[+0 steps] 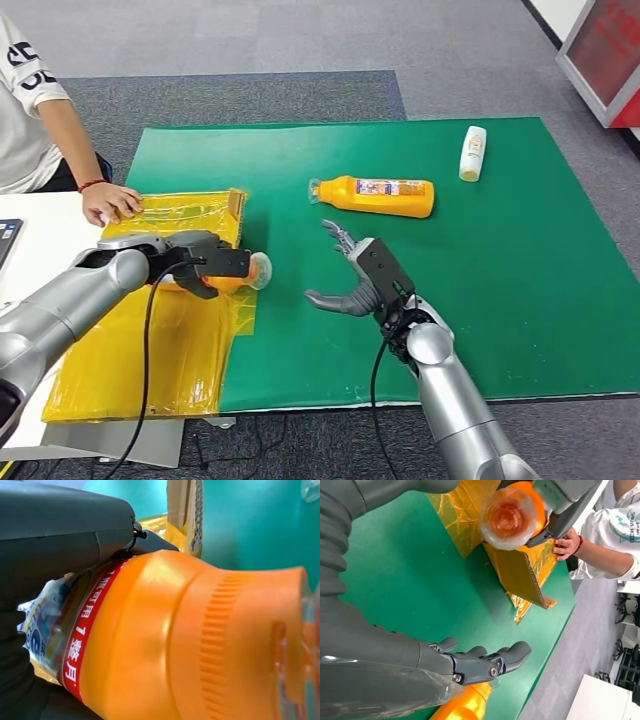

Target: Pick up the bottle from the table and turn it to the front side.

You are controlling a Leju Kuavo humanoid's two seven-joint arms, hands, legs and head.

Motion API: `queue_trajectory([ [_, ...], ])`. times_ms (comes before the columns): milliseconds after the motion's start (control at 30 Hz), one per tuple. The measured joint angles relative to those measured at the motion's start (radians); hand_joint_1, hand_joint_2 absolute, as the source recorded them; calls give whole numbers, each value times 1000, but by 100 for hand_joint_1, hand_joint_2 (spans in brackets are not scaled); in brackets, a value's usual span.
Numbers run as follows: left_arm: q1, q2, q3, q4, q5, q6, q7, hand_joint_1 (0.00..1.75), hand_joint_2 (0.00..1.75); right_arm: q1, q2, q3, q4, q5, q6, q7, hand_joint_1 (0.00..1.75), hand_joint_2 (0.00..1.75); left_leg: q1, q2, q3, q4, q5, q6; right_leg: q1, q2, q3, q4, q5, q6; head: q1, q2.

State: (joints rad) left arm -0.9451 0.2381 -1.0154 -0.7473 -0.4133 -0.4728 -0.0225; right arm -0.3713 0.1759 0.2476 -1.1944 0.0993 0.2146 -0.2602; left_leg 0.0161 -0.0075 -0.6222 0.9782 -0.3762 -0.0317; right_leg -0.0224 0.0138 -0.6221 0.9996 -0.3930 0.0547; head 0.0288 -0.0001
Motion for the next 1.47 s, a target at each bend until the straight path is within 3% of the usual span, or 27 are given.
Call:
queue_trajectory([
  [67, 0, -10, 5, 19, -1, 8, 0, 121, 175, 0, 1, 1, 0, 2, 0, 1, 0, 175, 0, 0, 0, 0, 0, 0, 0, 0, 0, 0, 0, 0, 0, 0],
  [133, 2, -17, 13, 33, -2, 17, -1, 34, 175, 0, 1, 3, 0, 4, -1, 2, 0, 175, 0, 0, 0, 0, 1, 0, 0, 0, 0, 0, 1, 0, 0, 0],
  [200, 6, -23, 21, 41, -2, 25, -4, 0, 175, 0, 2, 4, 0, 7, -1, 3, 0, 175, 0, 0, 0, 0, 1, 0, 0, 0, 0, 0, 1, 0, 0, 0],
  [600, 70, -26, 93, 34, 19, 70, -85, 0, 175, 4, 3, 6, 0, 17, -11, 9, 0, 175, 0, 0, 0, 0, 1, 0, 0, 0, 0, 0, 1, 0, 0, 0],
  [700, 129, 1, 140, -25, 73, 85, -187, 0, 175, 10, 3, 6, 0, 17, -13, 2, 0, 175, 0, 0, 0, 0, 1, 0, 0, 0, 0, 0, 1, 0, 0, 0],
  [867, 286, 82, 257, -212, 234, 53, -426, 0, 175, 16, 1, 10, 8, 12, -15, -25, 0, 175, 0, 1, 0, 0, 0, 0, 0, 2, -1, 0, 0, 0, 0, 0],
  [1033, 466, 116, 381, -409, 336, -6, -572, 0, 175, 14, 0, 25, 14, 8, -24, -27, 0, 175, 0, 1, 0, 0, 0, 0, 0, 2, -1, 0, 0, 0, 0, 0],
  [1133, 556, 101, 454, -518, 413, -96, -656, 0, 175, 12, 1, 37, 15, 8, -30, -26, 0, 175, 0, 1, 0, 0, 0, 0, 0, 2, -1, 0, 0, 0, 0, 0],
  [1233, 631, 61, 532, -614, 476, -172, -679, 0, 175, 10, 1, 49, 15, 8, -34, -25, 0, 175, 0, 1, 0, 0, 0, 0, 0, 2, -1, 0, 0, 0, 0, 0],
  [1467, 735, -7, 664, -669, 491, -184, -655, 0, 175, 30, 1, 61, -20, 6, -36, -27, 0, 175, 0, 1, 0, 0, 0, 0, 0, 2, -1, 0, 0, 0, 0, 0],
])
